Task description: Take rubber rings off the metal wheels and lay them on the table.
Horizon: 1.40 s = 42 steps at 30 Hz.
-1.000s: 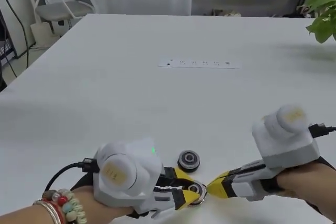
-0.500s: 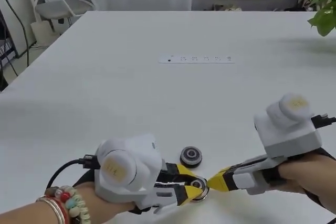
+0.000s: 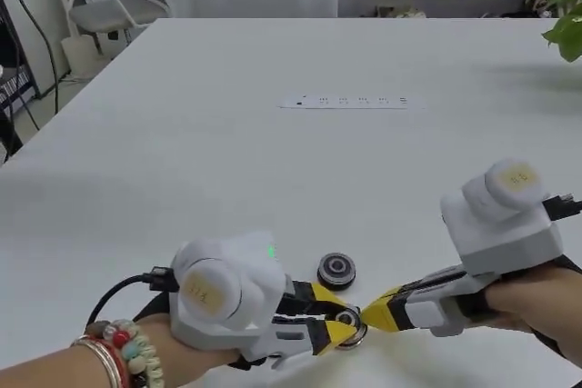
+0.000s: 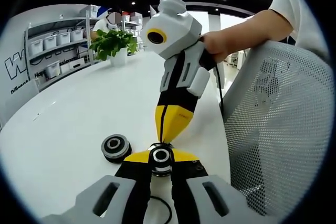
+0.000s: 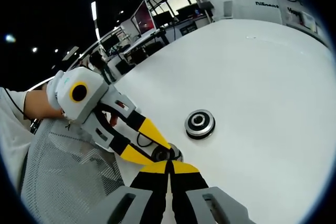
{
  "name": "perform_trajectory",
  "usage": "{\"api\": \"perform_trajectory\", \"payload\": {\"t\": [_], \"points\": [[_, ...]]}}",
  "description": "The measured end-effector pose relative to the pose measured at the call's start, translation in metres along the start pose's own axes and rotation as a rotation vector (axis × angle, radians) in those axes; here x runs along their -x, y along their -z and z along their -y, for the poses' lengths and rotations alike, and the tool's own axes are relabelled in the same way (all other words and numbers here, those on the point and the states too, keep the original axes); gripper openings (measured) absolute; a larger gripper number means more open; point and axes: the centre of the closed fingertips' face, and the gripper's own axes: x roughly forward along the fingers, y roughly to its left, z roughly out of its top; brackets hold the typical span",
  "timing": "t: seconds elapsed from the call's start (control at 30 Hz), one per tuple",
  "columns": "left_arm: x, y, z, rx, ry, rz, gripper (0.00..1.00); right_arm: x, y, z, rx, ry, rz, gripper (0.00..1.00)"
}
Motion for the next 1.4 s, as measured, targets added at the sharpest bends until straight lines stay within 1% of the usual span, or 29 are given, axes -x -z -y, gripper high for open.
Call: {"api": "perform_trajectory", "payload": {"t": [0.17, 0.23, 0.27, 0.33, 0.37, 0.4, 0.43, 0.47, 0.6, 0.7, 0.77, 0.83, 0.9, 0.93, 1.0, 1.13, 1.17, 1.2, 1.27, 1.33, 1.4], "points": [[0.000, 0.000, 0.000, -0.001, 0.000, 0.000, 0.09, -0.001, -0.001, -0.002, 0.011, -0.003, 0.002, 0.00], [0.000, 0.000, 0.000, -0.001, 0.000, 0.000, 0.09, -0.001, -0.003, -0.004, 0.013, -0.013, 0.007, 0.00], [0.000, 0.000, 0.000, -0.001, 0.000, 0.000, 0.09, -0.001, -0.004, -0.007, 0.010, -0.024, 0.014, 0.00], [0.000, 0.000, 0.000, 0.000, -0.001, 0.001, 0.09, -0.002, -0.012, -0.017, 0.009, -0.073, 0.053, 0.00], [0.000, 0.000, 0.000, 0.000, -0.002, 0.001, 0.09, -0.003, -0.009, -0.010, 0.042, -0.019, 0.017, 0.00], [0.000, 0.000, 0.000, 0.000, -0.002, 0.001, 0.09, -0.005, -0.011, -0.009, 0.076, -0.011, 0.027, 0.00], [0.000, 0.000, 0.000, 0.002, -0.002, 0.001, 0.09, -0.006, -0.009, -0.013, 0.055, -0.026, 0.023, 0.00], [0.000, 0.000, 0.000, 0.002, -0.002, 0.002, 0.09, -0.005, -0.010, -0.013, 0.042, -0.031, 0.024, 0.00], [0.000, 0.000, 0.000, 0.005, -0.004, -0.002, 0.09, -0.003, -0.007, -0.008, 0.030, -0.024, 0.025, 0.00], [0.000, 0.000, -0.001, 0.012, -0.003, -0.010, 0.09, -0.004, -0.003, -0.004, 0.034, -0.003, 0.005, 0.00], [-0.001, -0.001, -0.001, 0.015, 0.000, -0.024, 0.09, -0.004, -0.002, -0.003, 0.036, 0.006, 0.000, 0.00], [0.001, 0.000, 0.000, 0.002, 0.025, -0.054, 0.09, -0.004, -0.002, -0.003, 0.040, 0.009, -0.003, 0.00], [0.003, 0.001, -0.001, 0.007, 0.036, -0.079, 0.09, -0.005, -0.002, -0.002, 0.042, 0.010, -0.003, 0.00], [0.004, 0.002, -0.001, 0.010, 0.042, -0.087, 0.10, -0.005, -0.002, -0.001, 0.042, 0.011, -0.005, 0.00], [0.008, 0.001, 0.000, 0.016, 0.047, -0.100, 0.14, -0.005, -0.002, -0.001, 0.040, 0.012, -0.005, 0.00], [0.013, -0.006, -0.001, 0.035, 0.059, -0.090, 0.28, -0.003, -0.002, 0.002, 0.033, 0.019, 0.001, 0.00], [0.014, -0.009, -0.004, 0.056, 0.051, -0.089, 0.30, -0.002, -0.002, 0.002, 0.032, 0.023, 0.002, 0.00], [0.015, -0.011, -0.005, 0.062, 0.049, -0.086, 0.31, -0.002, -0.002, 0.003, 0.031, 0.024, 0.003, 0.00], [0.020, -0.019, -0.007, 0.056, 0.044, -0.066, 0.34, 0.000, -0.003, 0.004, 0.021, 0.023, 0.013, 0.00], [0.026, -0.026, -0.009, 0.025, 0.034, -0.052, 0.37, 0.001, -0.004, 0.004, 0.019, 0.022, 0.018, 0.00], [0.031, -0.028, -0.009, 0.026, 0.034, -0.054, 0.42, 0.001, -0.006, 0.003, 0.018, 0.021, 0.025, 0.00]]}}
